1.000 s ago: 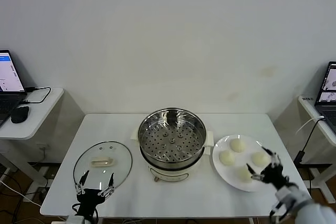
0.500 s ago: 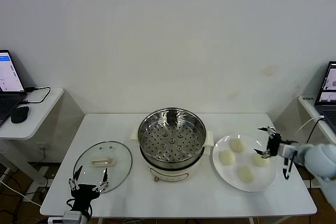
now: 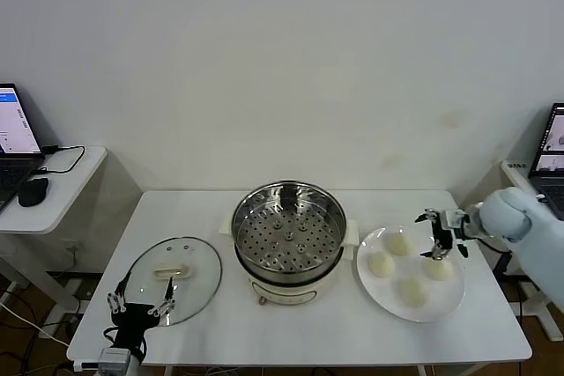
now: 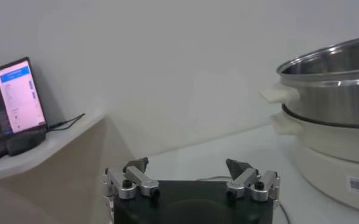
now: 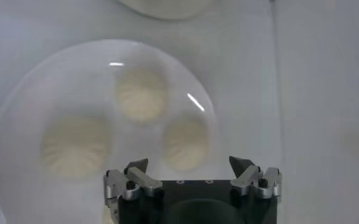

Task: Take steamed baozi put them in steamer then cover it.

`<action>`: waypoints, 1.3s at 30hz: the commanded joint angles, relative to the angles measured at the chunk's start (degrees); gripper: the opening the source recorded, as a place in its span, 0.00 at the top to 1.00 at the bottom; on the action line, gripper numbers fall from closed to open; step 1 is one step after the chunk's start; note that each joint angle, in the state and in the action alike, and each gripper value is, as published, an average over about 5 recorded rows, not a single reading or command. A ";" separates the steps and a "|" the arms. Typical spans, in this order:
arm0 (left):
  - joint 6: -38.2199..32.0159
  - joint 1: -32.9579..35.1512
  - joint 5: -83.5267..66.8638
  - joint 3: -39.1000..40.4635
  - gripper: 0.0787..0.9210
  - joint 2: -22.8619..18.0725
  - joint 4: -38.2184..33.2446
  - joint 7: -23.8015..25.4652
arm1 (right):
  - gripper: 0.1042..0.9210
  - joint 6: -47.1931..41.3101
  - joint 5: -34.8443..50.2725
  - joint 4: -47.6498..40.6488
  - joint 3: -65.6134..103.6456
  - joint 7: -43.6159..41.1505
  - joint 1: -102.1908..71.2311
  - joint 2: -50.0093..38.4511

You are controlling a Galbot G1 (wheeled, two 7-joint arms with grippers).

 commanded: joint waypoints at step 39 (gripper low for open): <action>-0.35 0.09 -0.02 -1.46 0.12 0.20 -0.38 0.13 | 0.40 -0.39 -3.87 -16.02 -10.54 0.18 7.59 12.79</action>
